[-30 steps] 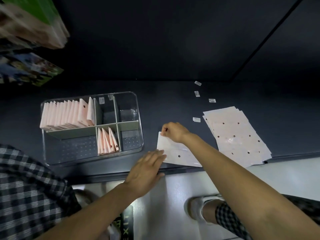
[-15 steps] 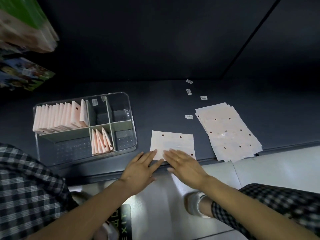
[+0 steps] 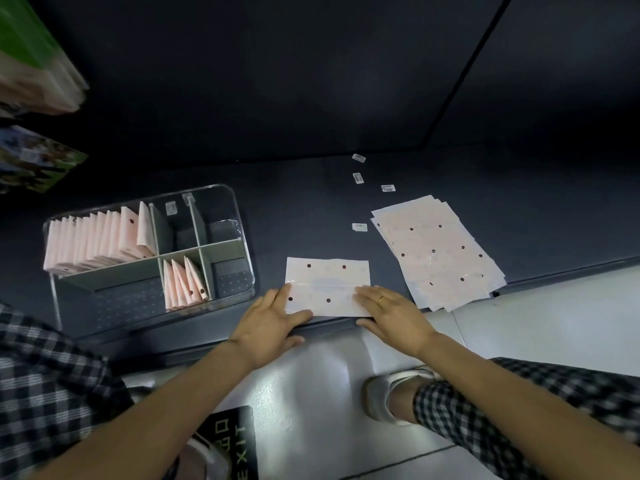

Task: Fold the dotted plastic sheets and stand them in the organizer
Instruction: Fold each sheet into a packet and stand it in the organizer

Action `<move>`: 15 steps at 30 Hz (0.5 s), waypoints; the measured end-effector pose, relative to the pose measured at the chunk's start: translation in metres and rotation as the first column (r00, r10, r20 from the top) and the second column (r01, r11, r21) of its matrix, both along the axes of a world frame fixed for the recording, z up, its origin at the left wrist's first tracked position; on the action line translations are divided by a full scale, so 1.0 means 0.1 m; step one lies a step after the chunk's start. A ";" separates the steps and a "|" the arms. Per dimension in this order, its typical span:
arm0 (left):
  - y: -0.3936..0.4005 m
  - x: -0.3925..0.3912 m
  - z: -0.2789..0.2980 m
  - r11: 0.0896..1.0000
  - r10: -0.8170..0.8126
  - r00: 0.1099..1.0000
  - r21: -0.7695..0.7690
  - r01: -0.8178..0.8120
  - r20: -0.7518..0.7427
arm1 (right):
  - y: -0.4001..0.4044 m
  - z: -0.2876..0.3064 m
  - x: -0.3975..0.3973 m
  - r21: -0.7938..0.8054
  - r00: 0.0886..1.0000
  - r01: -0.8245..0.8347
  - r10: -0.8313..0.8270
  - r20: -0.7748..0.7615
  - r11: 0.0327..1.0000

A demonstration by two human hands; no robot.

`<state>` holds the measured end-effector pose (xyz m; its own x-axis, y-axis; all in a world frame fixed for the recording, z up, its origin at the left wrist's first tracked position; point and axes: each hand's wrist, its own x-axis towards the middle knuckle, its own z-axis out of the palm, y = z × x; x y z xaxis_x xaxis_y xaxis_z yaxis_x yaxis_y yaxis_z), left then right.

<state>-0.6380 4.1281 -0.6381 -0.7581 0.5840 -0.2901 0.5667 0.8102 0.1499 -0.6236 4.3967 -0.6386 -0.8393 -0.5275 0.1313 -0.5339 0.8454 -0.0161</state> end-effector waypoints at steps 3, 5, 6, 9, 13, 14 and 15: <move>0.01 -0.01 0.02 1.000 0.004 1.000 -0.005 -0.004 0.008 | 0.00 -0.06 -0.02 0.080 0.999 -0.047 0.048 -0.019 0.996; 0.01 -0.01 0.01 1.000 0.010 1.000 0.005 -0.010 0.013 | 0.03 -0.09 -0.04 0.142 0.995 -0.081 0.088 -0.047 0.987; 0.01 0.00 0.00 1.000 0.017 1.000 0.015 -0.017 0.010 | 0.03 -0.09 -0.05 0.145 0.995 -0.074 0.083 -0.054 0.987; 0.02 -0.02 -0.03 0.993 0.088 0.996 0.083 -0.087 -0.011 | 0.02 -0.09 -0.10 -0.061 1.000 -0.006 0.006 -0.008 0.998; 0.10 -0.12 -0.01 0.888 0.340 0.940 0.315 -0.334 0.039 | -0.01 0.00 -0.29 -0.299 0.902 0.330 -0.205 0.381 0.895; 0.13 -0.14 0.01 0.824 0.417 0.904 0.382 -0.418 0.089 | -0.01 0.01 -0.36 -0.327 0.851 0.429 -0.256 0.458 0.842; 0.18 -0.15 0.02 0.756 0.480 0.867 0.439 -0.486 0.134 | -0.02 0.01 -0.42 -0.359 0.795 0.521 -0.288 0.534 0.774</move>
<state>-0.6529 4.1460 -0.6360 -0.9729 0.2069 -0.1033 0.1138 0.8173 0.5648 -0.6656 4.3949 -0.6378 -0.9830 -0.0928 -0.1584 0.0214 0.7990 -0.6009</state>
